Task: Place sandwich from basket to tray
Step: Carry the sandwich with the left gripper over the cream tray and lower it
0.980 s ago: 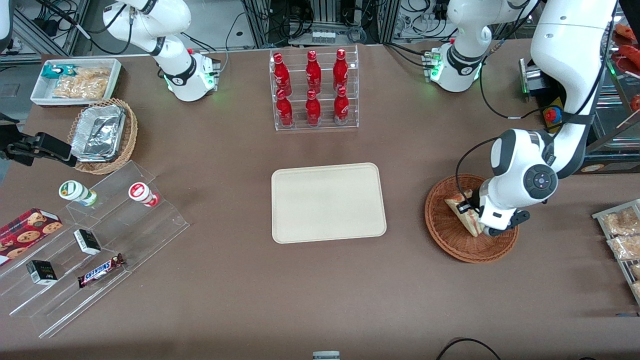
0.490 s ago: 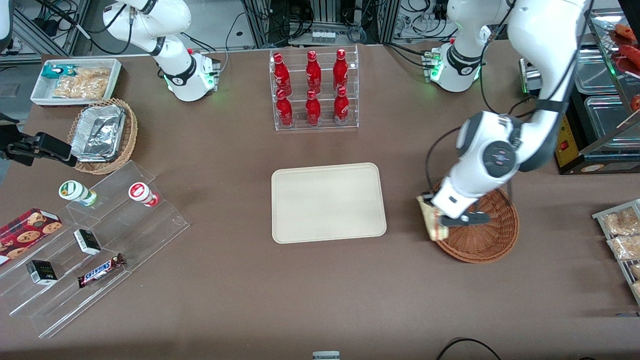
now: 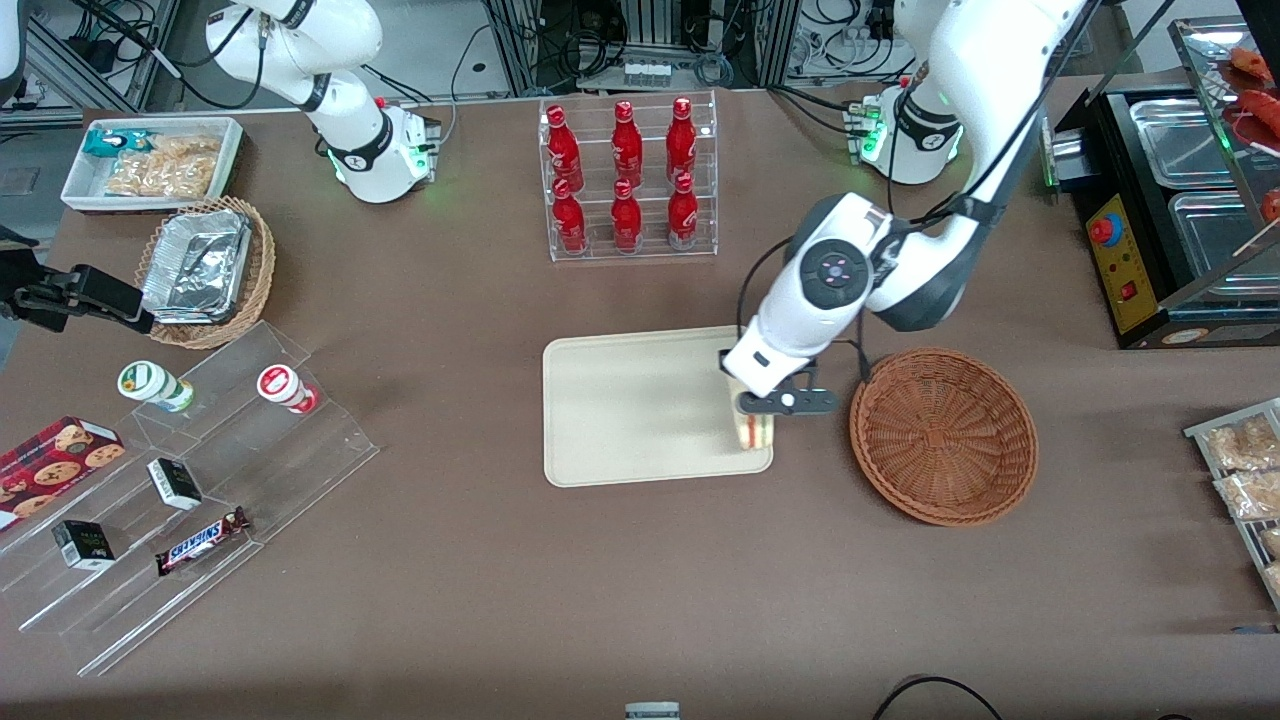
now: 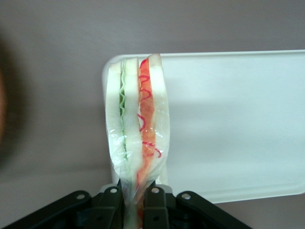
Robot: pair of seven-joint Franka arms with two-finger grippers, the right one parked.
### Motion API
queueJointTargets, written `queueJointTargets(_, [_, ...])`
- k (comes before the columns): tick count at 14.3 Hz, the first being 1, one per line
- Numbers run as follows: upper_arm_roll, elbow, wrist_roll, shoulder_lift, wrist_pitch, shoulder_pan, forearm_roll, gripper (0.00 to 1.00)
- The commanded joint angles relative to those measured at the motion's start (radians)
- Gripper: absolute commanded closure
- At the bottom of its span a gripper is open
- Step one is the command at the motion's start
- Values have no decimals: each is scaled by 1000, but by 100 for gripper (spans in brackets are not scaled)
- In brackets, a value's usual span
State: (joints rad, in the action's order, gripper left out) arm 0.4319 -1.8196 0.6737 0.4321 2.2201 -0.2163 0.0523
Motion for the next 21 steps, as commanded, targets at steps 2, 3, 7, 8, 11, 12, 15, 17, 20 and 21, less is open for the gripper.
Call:
queueJointTargets(2, [-8, 140, 73, 147, -2, -92, 59, 86])
queueJointTargets(3, [-8, 161, 88, 180, 4, -112, 67, 82])
queueJointTargets(7, [-16, 233, 112, 260, 3, -170, 77, 81])
queueJointTargets(8, [-16, 238, 112, 266, 3, -181, 77, 75])
queueJointTargets(11, [-16, 247, 119, 278, 4, -192, 109, 52])
queueJointTargets(12, [-16, 249, 138, 281, 4, -193, 113, 30])
queueJointTargets(15, [-39, 282, 175, 274, -6, -193, 116, 0])
queueJointTargets(17, [-76, 319, 175, 263, -10, -192, 116, 0])
queueJointTargets(20, [-152, 341, 168, 162, -113, -183, 112, 0])
queueJointTargets(21, [-182, 342, 165, 127, -153, -178, 97, 0])
